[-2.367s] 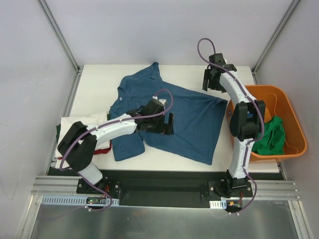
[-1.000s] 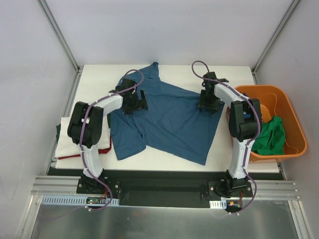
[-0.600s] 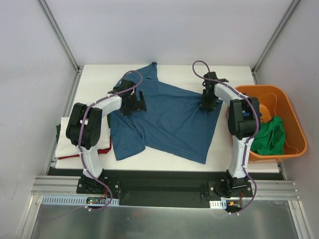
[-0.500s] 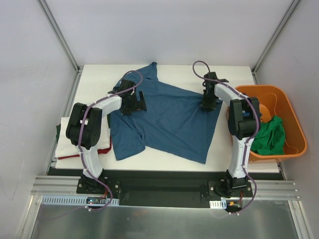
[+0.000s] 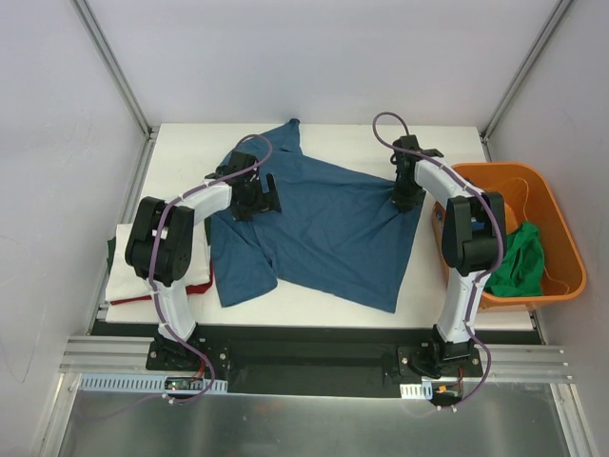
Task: Fold and stack the t-shirts
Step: Flatten out the tshirt
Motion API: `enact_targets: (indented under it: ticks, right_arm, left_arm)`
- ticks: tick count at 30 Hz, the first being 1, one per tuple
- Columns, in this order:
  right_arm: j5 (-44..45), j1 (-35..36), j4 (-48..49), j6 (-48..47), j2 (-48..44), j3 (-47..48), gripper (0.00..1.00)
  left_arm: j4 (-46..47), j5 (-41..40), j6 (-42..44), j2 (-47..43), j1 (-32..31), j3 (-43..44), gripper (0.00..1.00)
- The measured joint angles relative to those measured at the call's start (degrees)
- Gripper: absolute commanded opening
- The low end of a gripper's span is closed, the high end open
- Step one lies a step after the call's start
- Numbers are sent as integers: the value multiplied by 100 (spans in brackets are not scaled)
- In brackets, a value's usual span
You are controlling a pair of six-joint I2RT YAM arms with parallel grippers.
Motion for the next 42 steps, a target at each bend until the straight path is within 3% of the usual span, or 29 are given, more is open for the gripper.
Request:
enact_targets:
  ticks: [6,17,18,20,26,32,37,39,40,42]
  right_arm:
    - [256,2,-264,7,-87,0,2]
    - [1161,-15,-1016,153,-173,92,10]
    - [1200,-28,-1058,155,-140,138,21]
    - [1250,-42,-1104,168,-55,243,33]
    - [1279,33,-1137,-59,68,330,60]
    - [1248,511,-1126,-348,-175,348,66]
    - [887,992,-894,-341,-992,-208,73]
    - [529,1117,-728,-317,-1329,-645,92]
    - [332,1152,-645,-282,-1436,-839,96]
    - [-35,1172,-470,-236,-1510,-1178,96]
  left_arm:
    - [-2,42,2,-7,-2,0,99]
    - [-66,162,4,-210,-11,0,99]
    - [-66,164,4,-225,-11,2,99]
    - [-68,164,7,-249,-11,2,99]
    - [-70,166,9,-330,-11,0,99]
    - [-70,184,9,-413,-13,0,99]
    - [-68,199,9,-468,-13,-11,99]
    - [-63,240,7,-501,-13,-79,99]
    - [-68,258,7,-514,-13,-118,100]
    - [-70,289,7,-540,-13,-247,99]
